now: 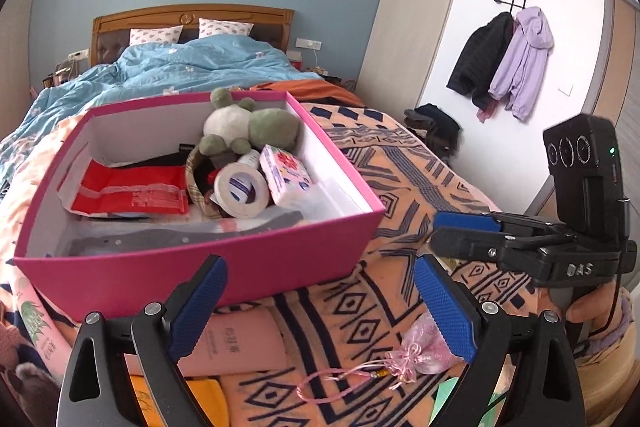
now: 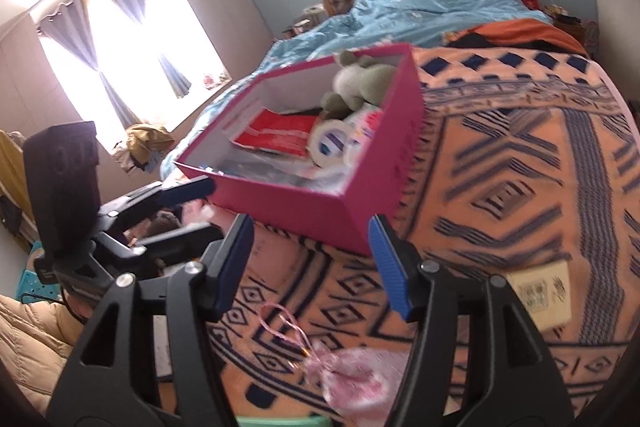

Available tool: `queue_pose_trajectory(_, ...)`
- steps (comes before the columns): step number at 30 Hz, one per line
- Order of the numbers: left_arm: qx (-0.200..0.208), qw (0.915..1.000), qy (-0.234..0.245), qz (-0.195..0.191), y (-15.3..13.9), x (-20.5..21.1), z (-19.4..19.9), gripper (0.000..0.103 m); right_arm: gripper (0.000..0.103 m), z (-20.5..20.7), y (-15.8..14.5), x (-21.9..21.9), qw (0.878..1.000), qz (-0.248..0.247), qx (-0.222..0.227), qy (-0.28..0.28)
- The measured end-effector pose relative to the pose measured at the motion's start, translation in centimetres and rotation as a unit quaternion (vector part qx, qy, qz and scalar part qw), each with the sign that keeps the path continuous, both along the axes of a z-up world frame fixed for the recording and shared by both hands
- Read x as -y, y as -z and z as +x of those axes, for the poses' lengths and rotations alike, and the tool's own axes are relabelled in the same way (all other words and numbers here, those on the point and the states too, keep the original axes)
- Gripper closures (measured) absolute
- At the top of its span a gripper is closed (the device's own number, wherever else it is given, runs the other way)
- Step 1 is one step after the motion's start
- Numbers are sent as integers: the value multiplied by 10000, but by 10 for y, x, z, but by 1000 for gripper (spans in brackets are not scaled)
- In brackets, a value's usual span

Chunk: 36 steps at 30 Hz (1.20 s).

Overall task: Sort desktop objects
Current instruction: 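Withdraw both tools from the box toward the yellow tissue pack, then close the right tool on the yellow tissue pack while the left tool closes on it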

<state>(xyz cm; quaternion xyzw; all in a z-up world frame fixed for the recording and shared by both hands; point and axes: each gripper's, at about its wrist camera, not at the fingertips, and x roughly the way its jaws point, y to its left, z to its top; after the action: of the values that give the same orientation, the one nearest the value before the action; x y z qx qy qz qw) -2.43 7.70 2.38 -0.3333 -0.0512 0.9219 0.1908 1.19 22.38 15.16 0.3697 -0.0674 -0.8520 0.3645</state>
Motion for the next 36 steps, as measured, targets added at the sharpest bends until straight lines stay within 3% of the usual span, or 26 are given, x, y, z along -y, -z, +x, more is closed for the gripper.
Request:
queue_pose_trajectory(4,92,9999,69,-65,7,-10,-1,7,41,1,19,-42,9976,67,309,617)
queue_pose_trajectory(10,153,9991,249,-300,12,-28,-3,7,41,-11,55,-104,9818,355,826,1675)
queue_pose_trajectory(16,241,9980,355,-473,17,-38,-2,7,41,-32,70,-134,9699,365,986,2197)
queue_pose_trajectory(20,264,9970,393,-607,22,-39,-3,7,42,-48,86,-127,9712,354,1286,1973)
queue_pose_trajectory(25,380,9958,462,-694,30,-37,-4,7,42,-47,87,-84,9844,398,1209,1216)
queue_pose_trajectory(29,448,9944,512,-809,35,-34,-6,7,42,-44,85,-33,9903,784,1061,430)
queue_pose_trajectory(36,617,9914,623,-971,46,-23,-7,7,43,-22,81,34,9836,1462,712,-785)
